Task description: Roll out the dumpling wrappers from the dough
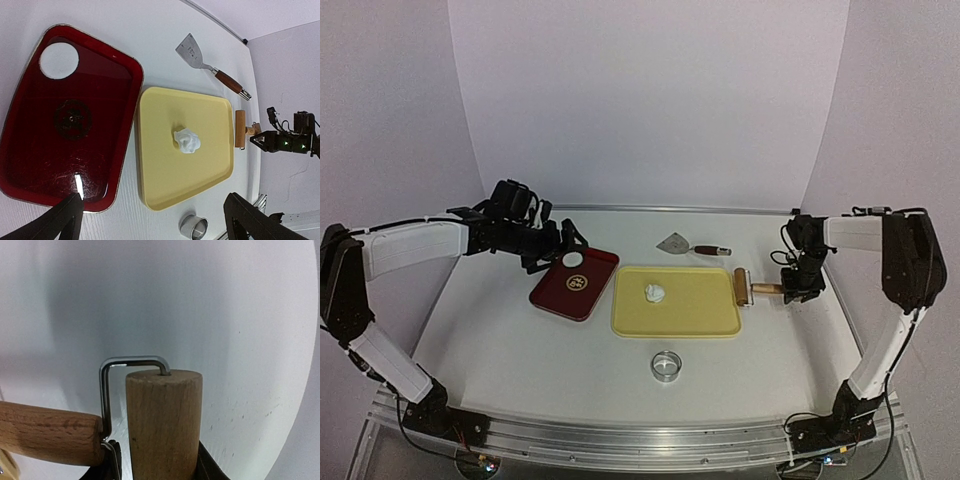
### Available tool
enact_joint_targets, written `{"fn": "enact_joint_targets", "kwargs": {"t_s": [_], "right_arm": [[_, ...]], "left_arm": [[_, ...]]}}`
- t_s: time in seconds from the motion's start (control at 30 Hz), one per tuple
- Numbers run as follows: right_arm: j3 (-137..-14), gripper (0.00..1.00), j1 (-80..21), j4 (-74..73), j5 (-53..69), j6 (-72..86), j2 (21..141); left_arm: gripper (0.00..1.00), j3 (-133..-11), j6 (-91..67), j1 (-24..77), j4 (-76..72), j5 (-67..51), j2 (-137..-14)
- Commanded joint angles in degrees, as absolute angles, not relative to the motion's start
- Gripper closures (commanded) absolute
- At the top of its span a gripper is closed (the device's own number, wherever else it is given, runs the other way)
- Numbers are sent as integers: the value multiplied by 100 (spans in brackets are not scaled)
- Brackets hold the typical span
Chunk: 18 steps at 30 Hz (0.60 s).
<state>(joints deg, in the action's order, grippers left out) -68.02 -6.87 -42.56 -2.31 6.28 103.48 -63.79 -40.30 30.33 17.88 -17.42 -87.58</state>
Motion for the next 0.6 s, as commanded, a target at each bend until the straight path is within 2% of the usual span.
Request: {"fn": "enact_joint_targets", "kwargs": {"t_s": [0.0,0.3,0.57], "right_arm": [[-6798,100,-1046,-4284,-219,1115,9402],[-7136,100,-1688,-4615,285,1715,8598],[-8083,100,-2631,-4615,408,2329,9013]], "left_arm": [[0,-7022,-3907,3038,1576,-2182,-9063],[0,-7769,-4419,3242,787,-3034,-9556],[0,-8188,-4906,4008,-198,-3546,-10143]]}}
